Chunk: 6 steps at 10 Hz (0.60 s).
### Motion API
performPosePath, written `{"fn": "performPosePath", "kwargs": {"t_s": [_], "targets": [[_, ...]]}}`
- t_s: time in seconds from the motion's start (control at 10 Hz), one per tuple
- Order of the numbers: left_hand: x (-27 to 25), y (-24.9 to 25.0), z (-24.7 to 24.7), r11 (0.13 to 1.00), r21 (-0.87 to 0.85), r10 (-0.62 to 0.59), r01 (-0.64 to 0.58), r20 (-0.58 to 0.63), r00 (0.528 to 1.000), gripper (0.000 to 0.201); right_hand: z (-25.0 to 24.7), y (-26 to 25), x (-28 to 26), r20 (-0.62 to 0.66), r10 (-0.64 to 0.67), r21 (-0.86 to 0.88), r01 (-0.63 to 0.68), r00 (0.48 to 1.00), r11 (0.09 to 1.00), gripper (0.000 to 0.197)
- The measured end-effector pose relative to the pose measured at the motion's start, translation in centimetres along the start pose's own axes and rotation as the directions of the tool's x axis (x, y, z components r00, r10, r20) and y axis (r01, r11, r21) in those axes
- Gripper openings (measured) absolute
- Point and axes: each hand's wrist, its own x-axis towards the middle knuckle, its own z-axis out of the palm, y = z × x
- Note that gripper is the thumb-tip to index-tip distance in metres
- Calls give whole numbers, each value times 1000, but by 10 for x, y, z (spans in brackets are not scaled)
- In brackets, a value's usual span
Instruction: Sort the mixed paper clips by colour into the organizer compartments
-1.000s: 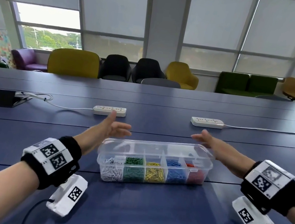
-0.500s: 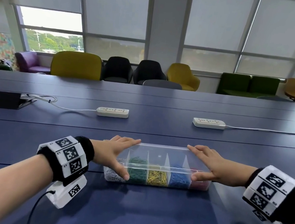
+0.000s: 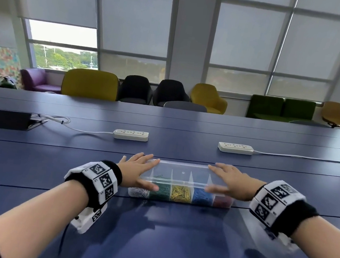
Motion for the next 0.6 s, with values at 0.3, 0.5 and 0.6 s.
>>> {"fn": "performPosePath", "kwargs": {"t_s": [0.3, 0.5, 0.6], "targets": [[17, -1, 8, 984, -165, -81, 66, -83, 993, 75, -2, -3, 20, -61, 16, 0, -16, 998, 1000, 52], [27, -2, -1, 986, -164, -27, 21, -37, 999, 63, -21, 1, 29, -136, 5, -121, -22, 991, 992, 40], [26, -2, -2, 987, -158, 17, -20, -17, 1000, 97, -24, -7, 30, -226, 20, -198, -66, 974, 978, 38]]}}
